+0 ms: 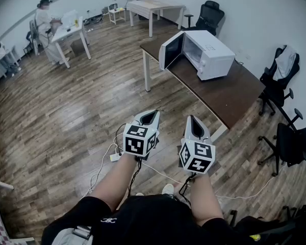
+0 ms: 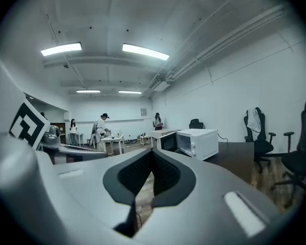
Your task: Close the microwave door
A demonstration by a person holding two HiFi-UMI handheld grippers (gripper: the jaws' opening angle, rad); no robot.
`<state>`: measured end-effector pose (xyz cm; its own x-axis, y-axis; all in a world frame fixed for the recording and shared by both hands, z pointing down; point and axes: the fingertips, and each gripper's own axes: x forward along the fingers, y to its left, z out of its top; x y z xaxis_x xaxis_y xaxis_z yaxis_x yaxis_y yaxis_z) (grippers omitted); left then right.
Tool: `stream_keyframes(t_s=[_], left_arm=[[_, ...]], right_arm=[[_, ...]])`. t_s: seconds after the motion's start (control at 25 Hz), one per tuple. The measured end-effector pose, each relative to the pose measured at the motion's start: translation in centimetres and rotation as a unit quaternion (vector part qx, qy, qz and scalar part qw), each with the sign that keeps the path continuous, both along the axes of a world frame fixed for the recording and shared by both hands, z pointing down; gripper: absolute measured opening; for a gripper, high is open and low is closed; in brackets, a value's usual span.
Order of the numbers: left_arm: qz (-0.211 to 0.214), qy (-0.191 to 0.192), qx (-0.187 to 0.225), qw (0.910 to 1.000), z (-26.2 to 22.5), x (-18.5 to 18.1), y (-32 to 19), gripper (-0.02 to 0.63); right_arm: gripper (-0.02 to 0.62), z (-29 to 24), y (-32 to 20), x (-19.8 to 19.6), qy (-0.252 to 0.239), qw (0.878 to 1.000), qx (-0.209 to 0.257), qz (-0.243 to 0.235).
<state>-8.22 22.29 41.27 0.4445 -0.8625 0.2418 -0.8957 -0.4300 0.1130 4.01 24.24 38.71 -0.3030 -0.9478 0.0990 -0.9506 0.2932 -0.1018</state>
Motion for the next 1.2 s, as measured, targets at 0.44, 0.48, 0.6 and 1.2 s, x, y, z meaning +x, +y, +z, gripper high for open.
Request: stream_keyframes(t_s=[0.44, 0.48, 0.6, 1.2], left_arm=[[-0.014, 0.0, -0.013, 0.9998, 0.7, 2.6, -2.4, 0.012], [-0.015, -0.001, -0.013, 0.9998, 0.8, 2.7, -2.8, 0.011], [-0.018, -0.002, -0.008, 0.9998, 0.8, 3.4, -3.7, 0.011], [-0.04, 0.017, -0.005, 0.999, 1.7, 7.5, -9.1, 0.011]], right_arm=[[0.009, 0.6, -2.6, 1.2, -0.012, 0.999, 0.0, -0.034], [0.009, 0.5, -2.9, 1.3, -0.013, 0.999, 0.0, -0.039], [0.009, 0.6, -3.9, 1.6, -0.006, 0.999, 0.004, -0.047], [0.009, 1.4, -10.1, 5.0, 0.027, 0.997, 0.007, -0.075]])
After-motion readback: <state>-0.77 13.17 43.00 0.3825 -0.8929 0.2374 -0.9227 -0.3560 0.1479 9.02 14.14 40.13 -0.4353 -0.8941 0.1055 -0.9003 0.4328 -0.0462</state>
